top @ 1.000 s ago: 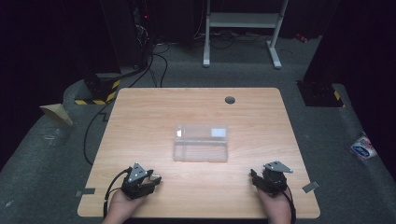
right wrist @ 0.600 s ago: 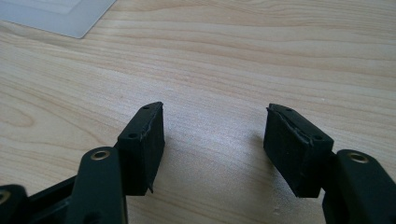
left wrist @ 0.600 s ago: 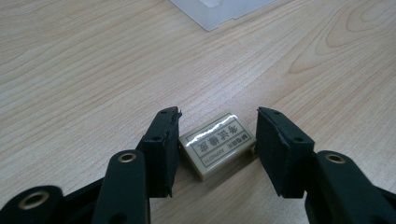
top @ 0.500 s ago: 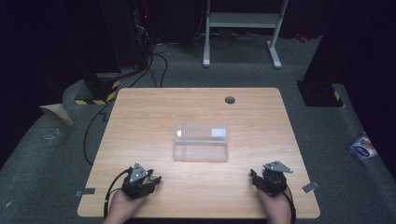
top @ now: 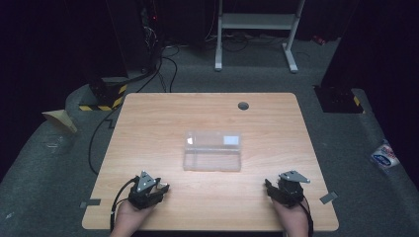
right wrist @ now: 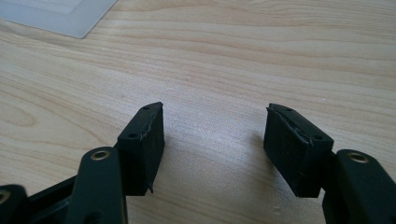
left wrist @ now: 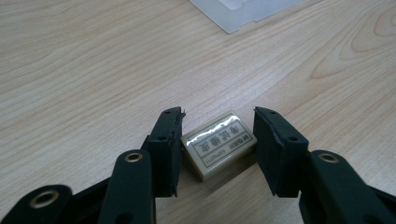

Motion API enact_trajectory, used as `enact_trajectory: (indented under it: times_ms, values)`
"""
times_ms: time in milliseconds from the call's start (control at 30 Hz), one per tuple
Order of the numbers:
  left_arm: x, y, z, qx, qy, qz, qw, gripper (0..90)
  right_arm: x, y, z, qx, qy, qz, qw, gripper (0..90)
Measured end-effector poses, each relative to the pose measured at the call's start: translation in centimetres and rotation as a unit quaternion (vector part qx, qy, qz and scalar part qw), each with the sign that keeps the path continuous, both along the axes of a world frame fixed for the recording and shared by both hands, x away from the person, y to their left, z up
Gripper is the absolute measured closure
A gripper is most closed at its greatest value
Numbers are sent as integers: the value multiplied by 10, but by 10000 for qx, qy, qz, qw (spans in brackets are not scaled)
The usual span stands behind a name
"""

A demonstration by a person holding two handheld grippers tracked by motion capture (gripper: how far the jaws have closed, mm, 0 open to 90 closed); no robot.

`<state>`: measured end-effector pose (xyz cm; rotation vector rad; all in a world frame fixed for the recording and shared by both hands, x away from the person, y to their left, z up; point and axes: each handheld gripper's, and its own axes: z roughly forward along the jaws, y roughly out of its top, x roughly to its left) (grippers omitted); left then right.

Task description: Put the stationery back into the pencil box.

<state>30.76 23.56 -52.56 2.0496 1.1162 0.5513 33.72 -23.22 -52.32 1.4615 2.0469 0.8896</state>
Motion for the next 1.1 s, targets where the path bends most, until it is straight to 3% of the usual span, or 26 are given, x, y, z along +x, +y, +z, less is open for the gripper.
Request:
enact_trajectory:
  times_ms: [467,600,667,800,900,1100]
  values:
    - [3,5,15,-185,-156,333,9992,536,1,-2,2,-87,34,185,9998,375]
    - [2,0,21,-281,-183,425,9985,536,4,-3,3,-111,-53,268,9996,379]
    - [2,-4,24,-202,-209,422,9987,536,6,-5,4,-105,-96,267,9995,379]
    - [5,-11,31,-203,-231,473,9984,535,7,-7,3,-183,-72,283,9994,380]
    - [8,-16,37,-165,-262,478,9984,535,10,-11,1,-76,32,342,9994,381]
    - [11,-24,49,-232,-344,427,9982,535,10,-9,0,-62,5,449,9990,370]
